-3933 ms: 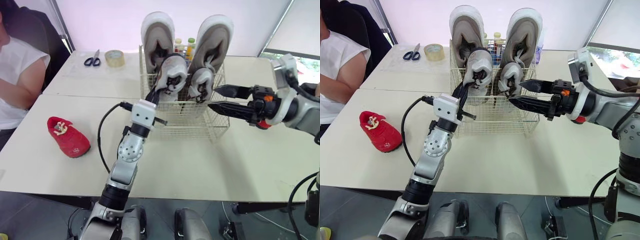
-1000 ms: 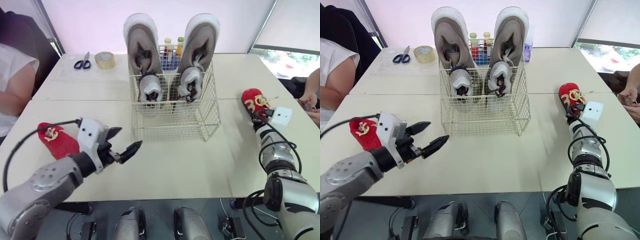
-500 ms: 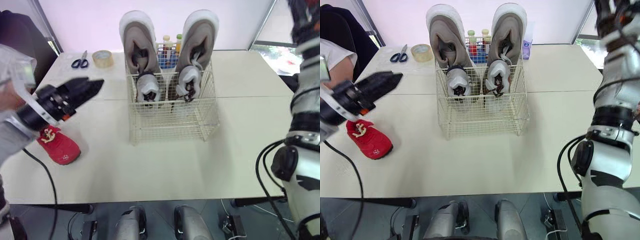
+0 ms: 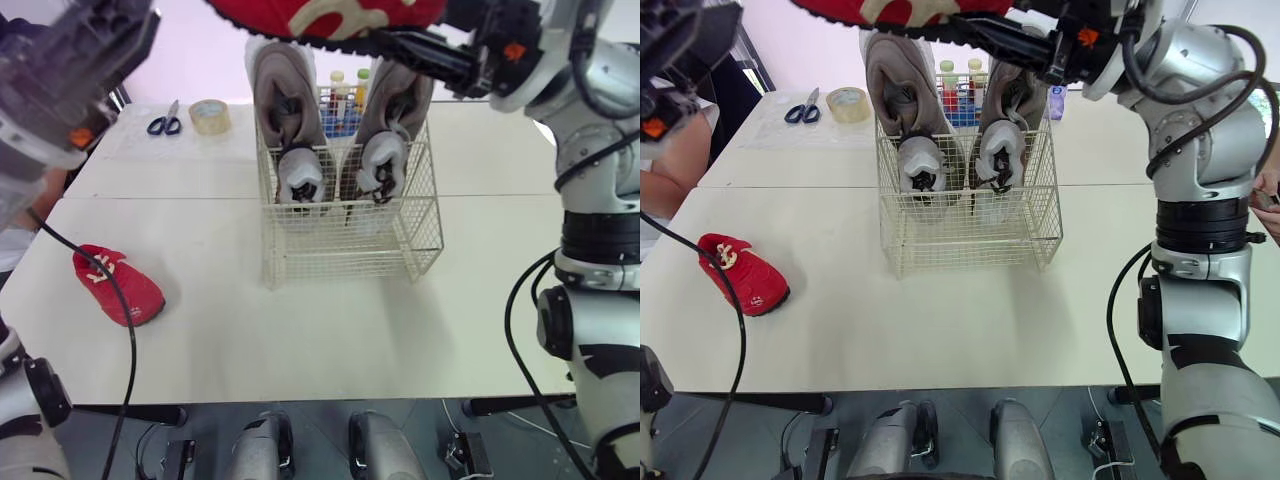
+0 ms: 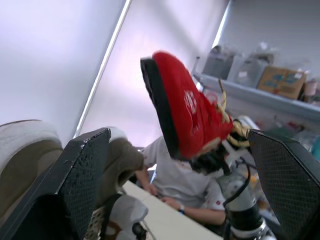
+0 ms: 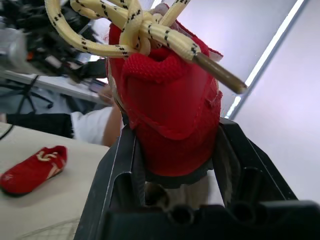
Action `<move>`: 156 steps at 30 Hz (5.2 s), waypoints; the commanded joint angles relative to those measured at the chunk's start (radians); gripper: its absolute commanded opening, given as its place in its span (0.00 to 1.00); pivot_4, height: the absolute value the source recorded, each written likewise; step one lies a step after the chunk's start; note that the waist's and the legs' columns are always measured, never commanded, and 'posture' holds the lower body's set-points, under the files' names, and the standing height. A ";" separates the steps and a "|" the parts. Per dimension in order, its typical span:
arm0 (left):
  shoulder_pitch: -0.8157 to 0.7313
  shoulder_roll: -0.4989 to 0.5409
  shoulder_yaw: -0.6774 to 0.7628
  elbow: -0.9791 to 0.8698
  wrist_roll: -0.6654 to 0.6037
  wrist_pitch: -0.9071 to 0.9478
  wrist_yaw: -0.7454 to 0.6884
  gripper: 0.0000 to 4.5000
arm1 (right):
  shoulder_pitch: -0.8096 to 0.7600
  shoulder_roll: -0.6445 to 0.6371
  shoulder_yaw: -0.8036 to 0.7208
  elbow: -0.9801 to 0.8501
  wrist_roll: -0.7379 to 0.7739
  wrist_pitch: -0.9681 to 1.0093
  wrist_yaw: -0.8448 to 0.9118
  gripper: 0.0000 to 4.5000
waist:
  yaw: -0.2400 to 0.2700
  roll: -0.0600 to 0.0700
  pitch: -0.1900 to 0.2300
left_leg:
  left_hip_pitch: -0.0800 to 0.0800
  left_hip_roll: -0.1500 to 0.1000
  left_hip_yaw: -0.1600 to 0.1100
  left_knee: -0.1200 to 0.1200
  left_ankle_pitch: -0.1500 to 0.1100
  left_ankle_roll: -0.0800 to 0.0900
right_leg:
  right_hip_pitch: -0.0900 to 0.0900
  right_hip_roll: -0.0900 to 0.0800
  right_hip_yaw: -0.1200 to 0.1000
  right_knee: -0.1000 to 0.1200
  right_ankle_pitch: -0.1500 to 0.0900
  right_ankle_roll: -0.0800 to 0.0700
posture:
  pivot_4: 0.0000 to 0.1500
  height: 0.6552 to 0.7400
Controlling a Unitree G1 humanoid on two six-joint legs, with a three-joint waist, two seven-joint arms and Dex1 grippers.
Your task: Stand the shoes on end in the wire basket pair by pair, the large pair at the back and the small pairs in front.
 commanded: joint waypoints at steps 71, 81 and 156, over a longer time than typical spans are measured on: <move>0.262 -0.405 -0.316 -0.409 0.673 -0.236 0.088 0.82 | 0.092 0.104 -0.202 -0.134 0.452 0.347 -0.324 0.13 | 0.024 -0.003 0.000 | -0.002 -0.001 -0.002 0.000 0.000 0.004 | 0.001 0.000 -0.002 -0.004 0.000 -0.003 | 1.00 1.00; 0.497 -0.412 -0.321 -0.596 0.709 -0.244 0.220 0.82 | 0.037 -0.245 -0.055 0.118 0.191 0.338 0.179 0.13 | 0.020 -0.003 0.000 | -0.003 0.002 0.001 -0.004 -0.004 0.004 | -0.001 -0.003 -0.001 -0.013 0.001 -0.004 | 1.00 1.00; 0.487 0.285 0.229 -0.014 0.508 0.327 0.729 0.99 | 0.228 -0.183 -0.032 -0.314 0.270 0.445 0.193 1.00 | 0.014 -0.003 -0.001 | -0.011 0.004 0.002 -0.002 -0.002 0.001 | -0.010 -0.007 -0.008 -0.009 0.005 -0.006 | 1.00 1.00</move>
